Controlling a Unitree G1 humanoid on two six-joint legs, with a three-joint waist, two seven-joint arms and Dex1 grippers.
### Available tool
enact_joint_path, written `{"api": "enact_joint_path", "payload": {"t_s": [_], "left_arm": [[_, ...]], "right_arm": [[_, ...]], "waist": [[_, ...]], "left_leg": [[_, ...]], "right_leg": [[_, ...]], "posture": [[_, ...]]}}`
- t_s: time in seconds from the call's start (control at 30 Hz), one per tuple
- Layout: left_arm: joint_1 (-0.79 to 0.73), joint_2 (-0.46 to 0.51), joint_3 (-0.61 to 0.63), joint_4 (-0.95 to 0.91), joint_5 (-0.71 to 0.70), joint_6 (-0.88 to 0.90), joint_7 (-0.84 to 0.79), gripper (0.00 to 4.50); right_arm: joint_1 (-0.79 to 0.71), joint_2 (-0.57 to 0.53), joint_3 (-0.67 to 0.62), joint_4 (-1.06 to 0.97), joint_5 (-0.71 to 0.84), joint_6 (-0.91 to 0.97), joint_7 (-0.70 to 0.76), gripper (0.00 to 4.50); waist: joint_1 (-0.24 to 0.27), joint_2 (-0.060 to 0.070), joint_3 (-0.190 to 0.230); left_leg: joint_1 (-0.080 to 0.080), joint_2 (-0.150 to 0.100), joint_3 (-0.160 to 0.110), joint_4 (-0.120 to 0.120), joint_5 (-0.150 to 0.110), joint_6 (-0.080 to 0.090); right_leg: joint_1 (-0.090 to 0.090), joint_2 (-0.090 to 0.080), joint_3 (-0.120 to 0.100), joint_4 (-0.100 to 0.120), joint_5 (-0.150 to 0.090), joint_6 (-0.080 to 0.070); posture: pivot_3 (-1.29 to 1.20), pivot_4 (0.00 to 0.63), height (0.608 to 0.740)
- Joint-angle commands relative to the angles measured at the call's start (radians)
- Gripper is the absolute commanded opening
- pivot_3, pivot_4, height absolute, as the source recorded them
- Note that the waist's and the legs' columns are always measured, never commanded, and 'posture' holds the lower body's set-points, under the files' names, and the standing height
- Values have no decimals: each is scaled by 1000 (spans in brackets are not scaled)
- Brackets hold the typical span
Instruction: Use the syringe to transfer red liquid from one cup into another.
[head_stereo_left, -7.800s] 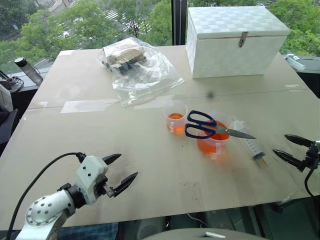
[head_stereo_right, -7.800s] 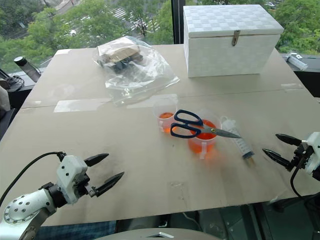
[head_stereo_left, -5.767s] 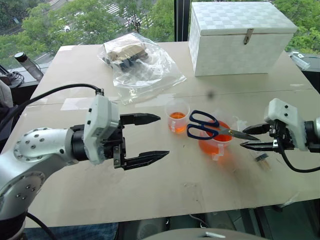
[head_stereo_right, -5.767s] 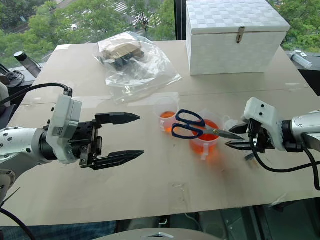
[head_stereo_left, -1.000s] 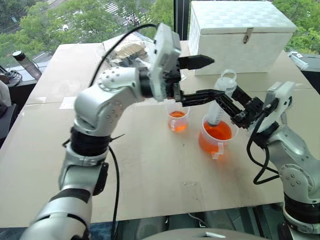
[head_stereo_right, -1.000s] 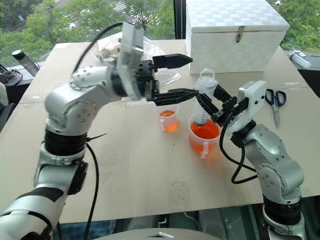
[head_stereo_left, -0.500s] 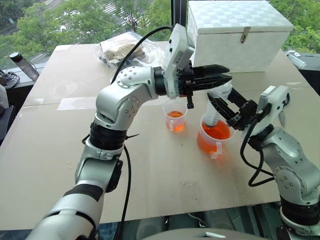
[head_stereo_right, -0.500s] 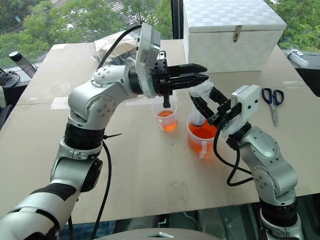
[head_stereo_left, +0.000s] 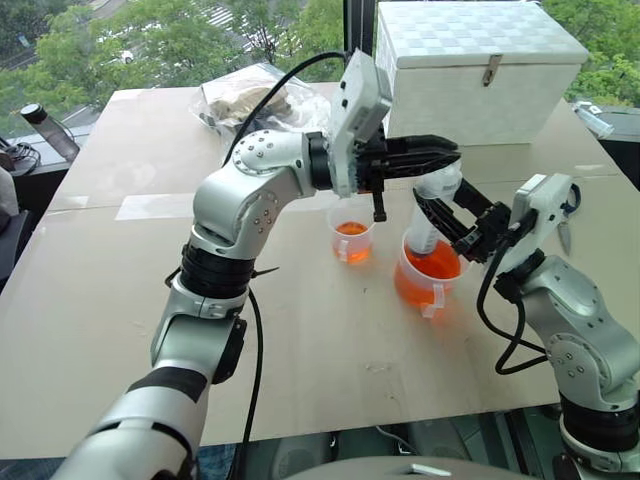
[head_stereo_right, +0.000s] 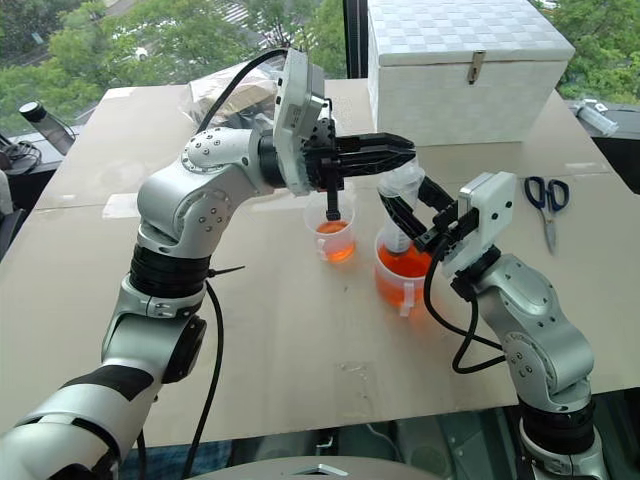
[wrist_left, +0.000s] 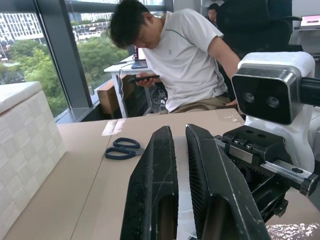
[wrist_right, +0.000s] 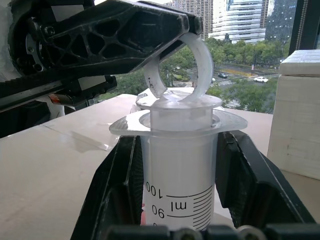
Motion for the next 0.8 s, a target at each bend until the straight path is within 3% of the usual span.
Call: {"api": "enact_joint_path", "payload": {"t_s": [0.03, 0.23, 0.8], "left_arm": [[-61, -21, 48, -2, -19, 8, 31, 113], [-103, -21, 83, -26, -37, 25, 45, 113], [-130, -27, 115, -71, -106, 91, 58, 113]], "right_arm": [[9, 2, -1, -53, 13, -26, 11, 1506], [80, -17, 8, -30, -18, -49, 31, 1506], [84, -36, -2, -44, 57, 74, -35, 1506]], "waist": [[0, 0, 0], [0, 0, 0], [0, 0, 0]], "left_leg": [[0, 0, 0, 0, 0, 0], [0, 0, 0, 0, 0, 0], [0, 0, 0, 0, 0, 0]], "right_leg": [[0, 0, 0, 0, 0, 0], [0, 0, 0, 0, 0, 0], [0, -1, 0, 0, 0, 0]], "posture": [[0, 150, 740], [0, 150, 740], [0, 150, 740]]}}
